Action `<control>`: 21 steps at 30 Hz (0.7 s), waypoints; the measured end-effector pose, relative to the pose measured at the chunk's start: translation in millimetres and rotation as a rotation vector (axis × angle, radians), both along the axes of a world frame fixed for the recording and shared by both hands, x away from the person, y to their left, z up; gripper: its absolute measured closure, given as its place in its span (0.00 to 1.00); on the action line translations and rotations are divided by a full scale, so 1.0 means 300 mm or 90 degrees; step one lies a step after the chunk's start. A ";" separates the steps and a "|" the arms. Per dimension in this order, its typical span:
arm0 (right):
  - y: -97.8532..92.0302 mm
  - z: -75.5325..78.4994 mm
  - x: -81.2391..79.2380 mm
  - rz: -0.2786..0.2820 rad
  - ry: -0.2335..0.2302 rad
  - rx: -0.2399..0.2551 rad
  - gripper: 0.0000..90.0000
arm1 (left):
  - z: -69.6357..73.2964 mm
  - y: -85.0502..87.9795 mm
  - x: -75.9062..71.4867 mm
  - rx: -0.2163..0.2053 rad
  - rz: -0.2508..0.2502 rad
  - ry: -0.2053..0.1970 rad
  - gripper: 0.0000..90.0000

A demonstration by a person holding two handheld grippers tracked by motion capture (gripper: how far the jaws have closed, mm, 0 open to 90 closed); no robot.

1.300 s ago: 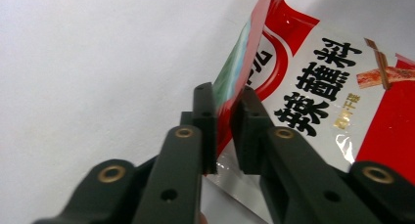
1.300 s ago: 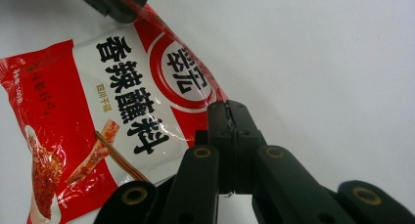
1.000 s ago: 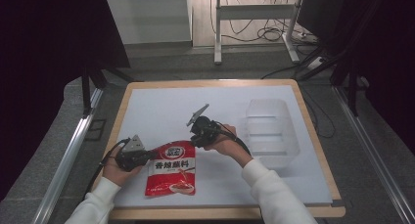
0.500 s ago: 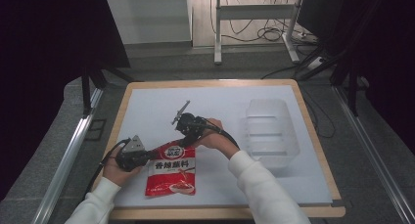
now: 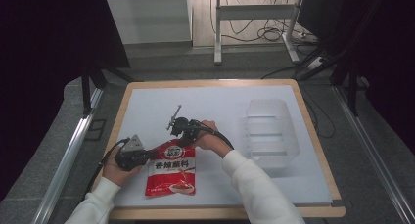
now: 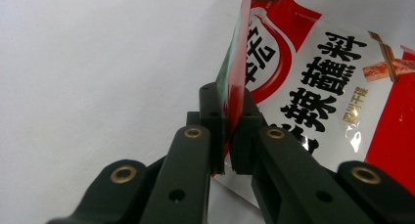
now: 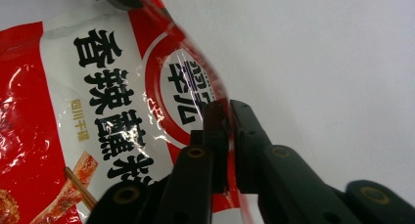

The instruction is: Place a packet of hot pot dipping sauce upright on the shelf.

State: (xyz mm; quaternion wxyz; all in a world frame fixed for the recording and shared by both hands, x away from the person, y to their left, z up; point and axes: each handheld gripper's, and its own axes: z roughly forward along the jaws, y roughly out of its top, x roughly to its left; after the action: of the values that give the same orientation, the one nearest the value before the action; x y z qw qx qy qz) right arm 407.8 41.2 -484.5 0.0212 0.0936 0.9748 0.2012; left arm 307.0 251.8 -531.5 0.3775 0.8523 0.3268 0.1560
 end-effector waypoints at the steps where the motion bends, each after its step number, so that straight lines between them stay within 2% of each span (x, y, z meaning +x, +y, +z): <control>1: 0.000 0.000 0.000 0.000 0.000 0.000 0.97 | 0.000 0.001 0.000 -0.002 0.001 0.000 0.96; 4: -0.002 0.002 -0.006 0.009 -0.004 0.001 0.98 | 0.000 0.007 0.001 -0.012 0.009 -0.001 0.93; 5: -0.005 0.005 -0.008 0.008 -0.005 0.004 0.98 | 0.000 0.010 0.003 -0.014 0.015 -0.001 0.88; 7: -0.007 0.006 -0.008 0.010 -0.003 0.006 0.98 | 0.000 0.019 0.008 -0.019 0.026 -0.002 0.85; 9: -0.010 0.010 -0.007 0.014 0.003 0.010 0.98 | 0.002 0.029 0.010 -0.020 0.038 -0.002 0.68; 10: -0.012 0.013 -0.007 0.013 0.006 0.010 0.98 | 0.003 0.033 0.011 -0.022 0.042 0.005 0.68; 13: -0.024 0.027 -0.006 0.011 0.005 0.012 0.98 | 0.005 0.043 0.004 -0.026 0.065 0.014 0.40; 14: -0.024 0.027 -0.006 0.011 0.005 0.012 0.98 | 0.009 0.047 -0.001 -0.037 0.071 0.016 0.40; 16: -0.039 0.040 -0.008 0.002 0.007 0.020 0.98 | 0.022 0.060 -0.013 -0.066 0.086 0.021 0.34; 21: -0.060 0.061 -0.013 -0.008 0.006 0.032 0.99 | 0.026 0.074 -0.033 -0.077 0.094 0.024 0.31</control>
State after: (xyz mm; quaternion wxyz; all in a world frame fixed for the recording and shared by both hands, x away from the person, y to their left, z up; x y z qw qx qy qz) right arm 403.8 23.2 -466.2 0.0156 0.1014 0.9689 0.2250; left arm 297.0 274.1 -523.8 0.4092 0.8043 0.4050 0.1472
